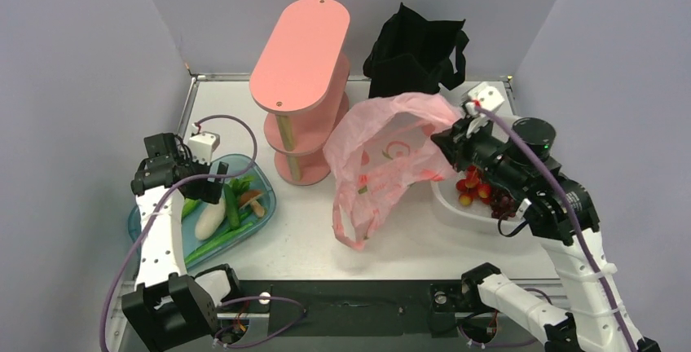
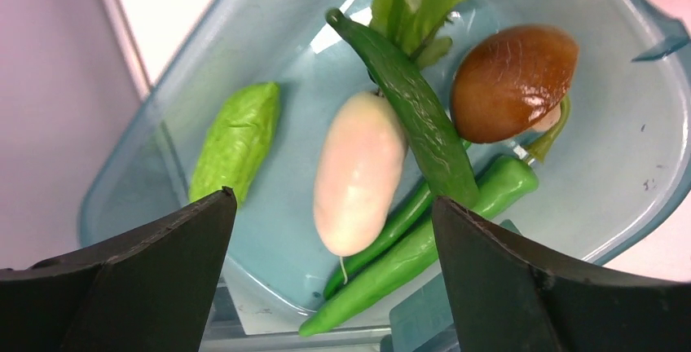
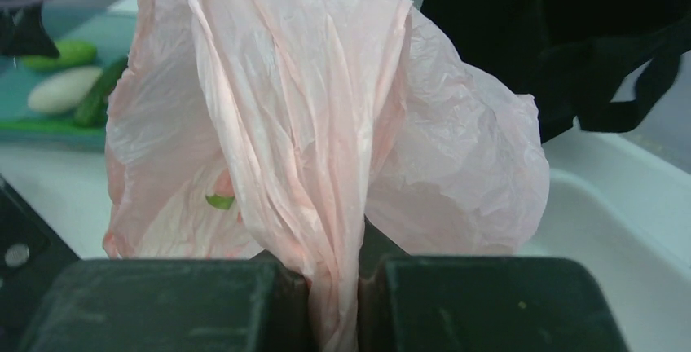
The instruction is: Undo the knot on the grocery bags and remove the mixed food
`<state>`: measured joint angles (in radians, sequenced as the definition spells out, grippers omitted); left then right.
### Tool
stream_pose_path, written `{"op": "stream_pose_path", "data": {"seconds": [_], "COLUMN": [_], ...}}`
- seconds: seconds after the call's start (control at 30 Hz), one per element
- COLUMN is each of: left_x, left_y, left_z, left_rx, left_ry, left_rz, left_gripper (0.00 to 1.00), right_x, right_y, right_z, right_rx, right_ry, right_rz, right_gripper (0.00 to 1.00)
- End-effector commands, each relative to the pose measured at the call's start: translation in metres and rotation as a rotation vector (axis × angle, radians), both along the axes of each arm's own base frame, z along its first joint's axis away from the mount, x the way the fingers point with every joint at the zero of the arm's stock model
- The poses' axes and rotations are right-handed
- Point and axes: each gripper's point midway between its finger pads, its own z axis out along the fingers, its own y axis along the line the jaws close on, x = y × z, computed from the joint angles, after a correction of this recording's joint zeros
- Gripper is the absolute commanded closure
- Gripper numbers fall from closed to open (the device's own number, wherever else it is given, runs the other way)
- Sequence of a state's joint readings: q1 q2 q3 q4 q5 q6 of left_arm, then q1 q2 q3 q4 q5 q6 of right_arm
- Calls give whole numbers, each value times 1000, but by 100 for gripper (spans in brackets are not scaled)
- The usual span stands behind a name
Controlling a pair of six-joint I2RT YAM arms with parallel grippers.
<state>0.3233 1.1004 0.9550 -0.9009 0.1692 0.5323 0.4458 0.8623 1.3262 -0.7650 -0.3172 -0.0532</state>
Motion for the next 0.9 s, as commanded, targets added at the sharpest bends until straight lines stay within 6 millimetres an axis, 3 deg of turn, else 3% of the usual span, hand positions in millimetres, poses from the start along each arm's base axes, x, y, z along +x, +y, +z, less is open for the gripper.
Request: {"op": "stream_pose_path", "data": {"seconds": [0.0, 0.03, 0.13, 0.17, 0.2, 0.3, 0.33, 0.37, 0.5, 0.6, 0.63, 0.7, 0.77, 0.8, 0.83, 0.87], "left_x": [29, 32, 46, 50, 56, 71, 74, 78, 84, 84, 84, 84, 84, 84, 84, 84], "left_y": [11, 14, 21, 21, 22, 25, 24, 25, 17, -3, -5, -15, -25, -32, -33, -38], "left_z": [60, 63, 84, 90, 100, 130, 135, 148, 182, 204, 210, 223, 236, 241, 249, 254], "left_rx": [73, 81, 75, 73, 70, 68, 59, 61, 27, -4, 4, 27, 50, 50, 57, 47], "left_ry": [-220, -228, -262, -275, -298, -392, -409, -448, -564, -633, -652, -698, -746, -767, -793, -808], "left_rz": [21, 34, 101, 111, 123, 147, 155, 160, 176, 131, 130, 115, 96, 80, 87, 77], "left_gripper": [9, 9, 7, 6, 6, 5, 5, 5, 6, 7, 7, 8, 8, 7, 7, 7], "right_x": [8, 9, 28, 33, 42, 64, 77, 80, 100, 105, 105, 103, 103, 105, 105, 106], "right_y": [-4, -12, -30, -46, -49, -93, -101, -119, -181, -240, -252, -279, -312, -312, -327, -325], "right_z": [81, 101, 128, 146, 149, 191, 192, 212, 240, 238, 236, 226, 202, 195, 181, 175], "right_rx": [203, 237, 308, 326, 357, 478, 503, 568, 669, 696, 714, 757, 776, 764, 740, 717], "right_ry": [-124, -166, -182, -226, -208, -279, -268, -317, -449, -563, -584, -629, -642, -612, -605, -574], "right_rz": [-54, -81, -179, -233, -248, -398, -416, -462, -663, -952, -1009, -1155, -1392, -1443, -1575, -1616], "right_gripper": [100, 100, 100, 100, 100, 100, 100, 100, 100, 100, 100, 100, 100, 100, 100, 100]}}
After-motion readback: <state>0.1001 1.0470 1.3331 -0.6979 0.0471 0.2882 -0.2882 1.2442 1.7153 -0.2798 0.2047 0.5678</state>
